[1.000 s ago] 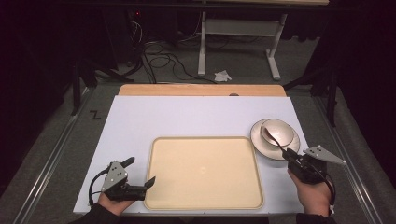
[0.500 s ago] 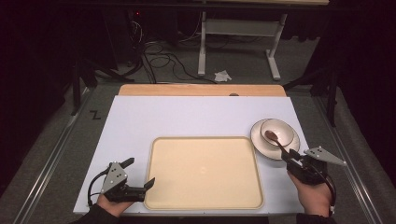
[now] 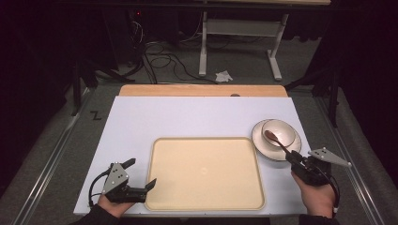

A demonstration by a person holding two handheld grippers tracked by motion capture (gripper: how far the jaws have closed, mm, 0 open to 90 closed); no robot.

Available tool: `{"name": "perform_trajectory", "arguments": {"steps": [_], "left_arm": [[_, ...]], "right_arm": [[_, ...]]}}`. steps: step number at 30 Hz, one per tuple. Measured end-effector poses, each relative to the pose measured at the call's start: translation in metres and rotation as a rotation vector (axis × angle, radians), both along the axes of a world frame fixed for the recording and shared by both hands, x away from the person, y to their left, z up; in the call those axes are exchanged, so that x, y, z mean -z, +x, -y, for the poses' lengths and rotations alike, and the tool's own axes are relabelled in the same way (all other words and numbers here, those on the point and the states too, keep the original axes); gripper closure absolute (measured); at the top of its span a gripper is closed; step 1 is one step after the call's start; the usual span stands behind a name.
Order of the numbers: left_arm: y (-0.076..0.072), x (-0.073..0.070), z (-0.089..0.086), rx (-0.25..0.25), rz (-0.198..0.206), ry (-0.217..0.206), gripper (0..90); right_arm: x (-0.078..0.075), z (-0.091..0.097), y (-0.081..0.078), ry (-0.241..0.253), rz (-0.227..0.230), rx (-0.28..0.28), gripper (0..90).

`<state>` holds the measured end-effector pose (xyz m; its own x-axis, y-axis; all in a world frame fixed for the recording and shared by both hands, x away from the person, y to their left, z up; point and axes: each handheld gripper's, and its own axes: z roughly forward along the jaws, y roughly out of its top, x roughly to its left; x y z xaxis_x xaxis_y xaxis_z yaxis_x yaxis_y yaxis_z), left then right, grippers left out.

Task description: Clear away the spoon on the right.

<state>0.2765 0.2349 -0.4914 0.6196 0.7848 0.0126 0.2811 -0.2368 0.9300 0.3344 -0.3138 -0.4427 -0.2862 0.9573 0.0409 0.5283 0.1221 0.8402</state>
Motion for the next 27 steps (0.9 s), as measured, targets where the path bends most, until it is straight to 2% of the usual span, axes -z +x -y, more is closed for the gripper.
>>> {"name": "perform_trajectory", "arguments": {"steps": [2, 4, 9, 17, 24, 27], "left_arm": [[0.0001, 0.0, 0.0001, 0.0, 0.0, -0.001, 0.7], [-0.0001, -0.0001, 0.0, 0.0, 0.0, 0.0, 0.8], [0.0002, 0.0001, -0.0001, 0.0, 0.0, 0.001, 0.8], [0.0005, 0.0007, 0.0004, 0.003, -0.006, 0.003, 0.8], [0.0007, 0.0011, 0.0006, 0.004, -0.008, 0.004, 0.8], [0.0007, 0.0012, 0.0007, 0.005, -0.01, 0.004, 0.8]], "right_arm": [[-0.0009, 0.0007, -0.0004, 0.02, 0.008, -0.005, 62.1], [-0.0024, 0.0019, -0.001, 0.05, 0.018, -0.004, 56.9], [-0.0035, 0.0009, -0.0005, 0.065, 0.016, 0.01, 55.0], [0.0032, 0.005, 0.0041, 0.118, -0.029, 0.014, 65.9], [0.001, 0.0041, 0.0026, 0.089, -0.015, 0.022, 75.9], [0.0007, 0.0036, 0.002, 0.076, -0.014, 0.02, 76.5]]}}
